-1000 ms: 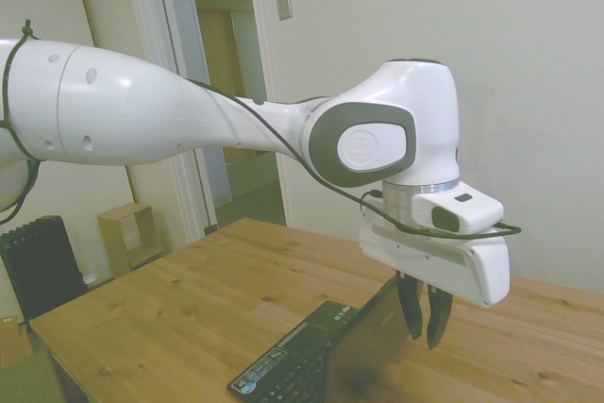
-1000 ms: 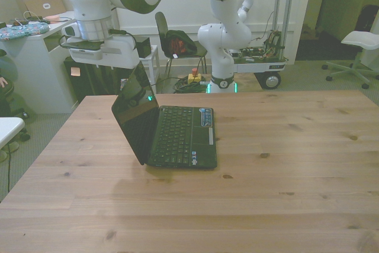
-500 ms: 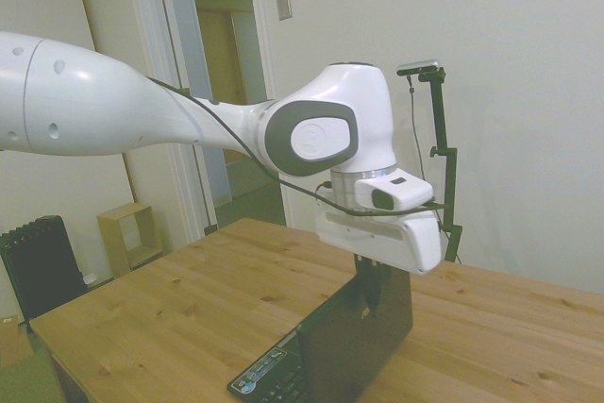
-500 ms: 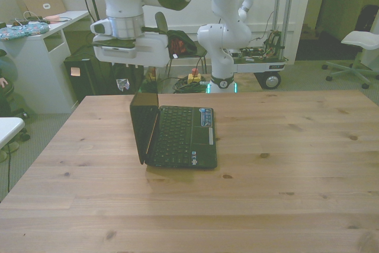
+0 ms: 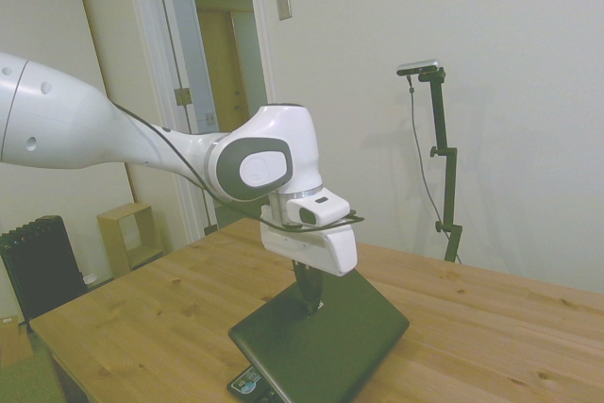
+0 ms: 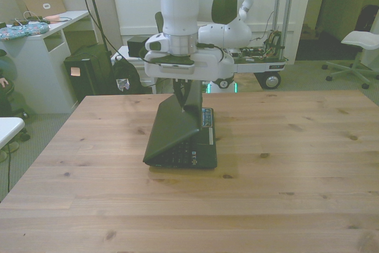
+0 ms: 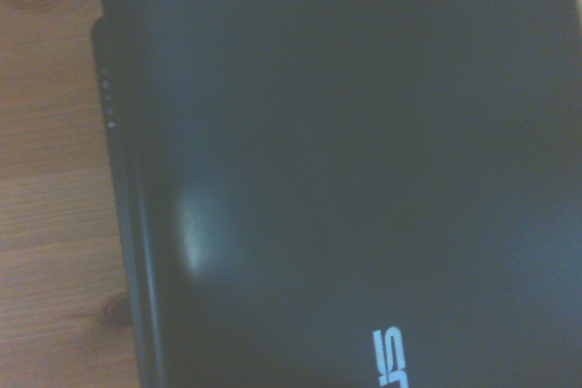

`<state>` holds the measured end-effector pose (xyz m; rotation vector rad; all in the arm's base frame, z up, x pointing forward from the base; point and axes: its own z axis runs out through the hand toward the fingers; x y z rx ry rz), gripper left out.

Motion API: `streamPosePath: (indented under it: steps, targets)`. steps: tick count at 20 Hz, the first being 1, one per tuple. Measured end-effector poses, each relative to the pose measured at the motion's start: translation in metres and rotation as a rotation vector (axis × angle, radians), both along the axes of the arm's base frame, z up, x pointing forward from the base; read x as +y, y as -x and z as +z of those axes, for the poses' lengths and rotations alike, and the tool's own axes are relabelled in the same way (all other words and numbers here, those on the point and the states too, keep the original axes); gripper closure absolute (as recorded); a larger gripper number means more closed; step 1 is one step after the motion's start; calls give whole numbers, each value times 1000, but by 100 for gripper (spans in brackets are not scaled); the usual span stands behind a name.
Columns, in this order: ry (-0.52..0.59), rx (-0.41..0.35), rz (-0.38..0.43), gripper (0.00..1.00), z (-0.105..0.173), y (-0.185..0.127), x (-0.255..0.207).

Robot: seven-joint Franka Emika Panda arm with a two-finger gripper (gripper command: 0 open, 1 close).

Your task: Close the laptop

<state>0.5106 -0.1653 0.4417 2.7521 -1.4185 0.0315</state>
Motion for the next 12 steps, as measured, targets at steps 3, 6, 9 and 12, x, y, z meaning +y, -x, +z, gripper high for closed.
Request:
streamPosePath:
  steps: [3, 6, 9, 12]
  targets:
    - [-4, 12, 1, 100, -24, 5, 2]
    - [-7, 32, -9, 100, -45, 6, -4]
    - [-2, 23, -13, 100, -43, 1, -7]
    - [8, -19, -2, 0, -15, -5, -3]
